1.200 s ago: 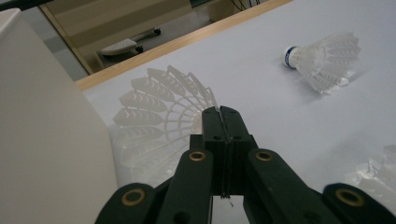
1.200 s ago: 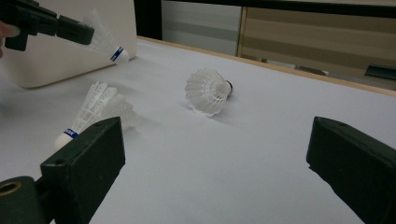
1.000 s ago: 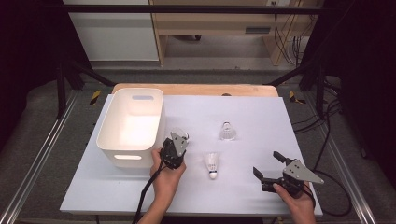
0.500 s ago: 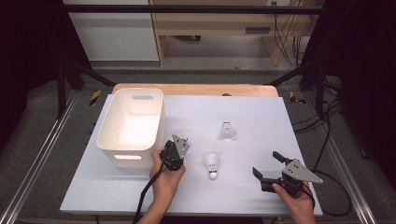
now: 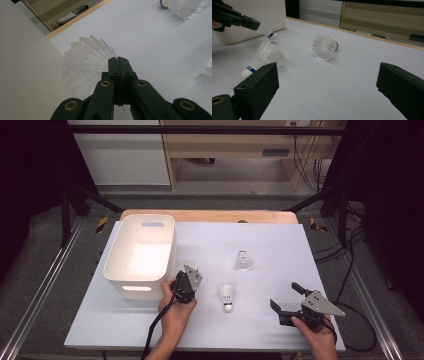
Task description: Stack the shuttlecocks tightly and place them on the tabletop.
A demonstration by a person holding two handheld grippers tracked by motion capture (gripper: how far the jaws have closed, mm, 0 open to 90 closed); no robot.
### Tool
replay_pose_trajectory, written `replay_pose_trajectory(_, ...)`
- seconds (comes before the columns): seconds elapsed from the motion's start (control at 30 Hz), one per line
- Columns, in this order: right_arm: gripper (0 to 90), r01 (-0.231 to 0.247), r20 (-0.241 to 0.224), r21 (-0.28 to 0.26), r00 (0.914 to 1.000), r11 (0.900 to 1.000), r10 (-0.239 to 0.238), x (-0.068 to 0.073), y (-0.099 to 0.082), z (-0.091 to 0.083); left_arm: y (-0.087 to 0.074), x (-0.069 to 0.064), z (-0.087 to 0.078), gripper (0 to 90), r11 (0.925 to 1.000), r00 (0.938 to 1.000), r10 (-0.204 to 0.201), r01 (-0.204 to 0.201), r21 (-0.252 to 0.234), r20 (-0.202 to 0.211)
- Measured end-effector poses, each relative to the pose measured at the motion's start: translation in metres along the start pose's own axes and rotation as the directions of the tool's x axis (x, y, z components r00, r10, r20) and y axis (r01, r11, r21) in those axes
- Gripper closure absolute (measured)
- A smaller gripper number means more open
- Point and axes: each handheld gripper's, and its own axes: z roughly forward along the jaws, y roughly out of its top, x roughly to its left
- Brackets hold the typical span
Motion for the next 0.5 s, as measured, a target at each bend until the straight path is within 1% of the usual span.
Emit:
replay_pose_trajectory(0.03, 4.6, 0.0, 0.0, 0.0, 1.0, 1.0, 0.0, 0.0, 0.0, 0.0, -0.0002, -0.0005, 0.0007, 90.0, 1.0, 1.0, -0.002, 0.002, -0.001, 0.0)
replay_pose_trajectory(0.17, 4.6, -0.001, 0.0, 0.001, 1.0, 1.0, 0.001, -0.0002, 0.0, -0.0003, 0.0002, -0.0023, 0.0018, 90.0, 0.9999, 0.9999, 0.011, -0.011, 0.006, 0.0)
replay_pose_trajectory(0.23, 4.6, -0.001, 0.0, 0.001, 1.0, 1.0, 0.001, -0.0001, 0.0, -0.0003, 0.0004, -0.0032, 0.002, 90.0, 0.9995, 0.9995, 0.03, -0.03, 0.01, -0.005)
replay_pose_trajectory(0.33, 4.6, 0.001, -0.002, 0.002, 1.0, 1.0, -0.001, 0.0, -0.0001, 0.0001, 0.0003, -0.0039, 0.0029, 90.0, 0.9996, 0.9996, 0.027, -0.027, 0.012, 0.0)
replay_pose_trajectory(0.5, 4.5, -0.001, -0.003, 0.003, 1.0, 1.0, 0.001, 0.0001, 0.0, 0.0001, 0.0005, -0.0057, 0.0049, 90.0, 0.999, 0.9992, 0.037, -0.038, 0.024, 0.013)
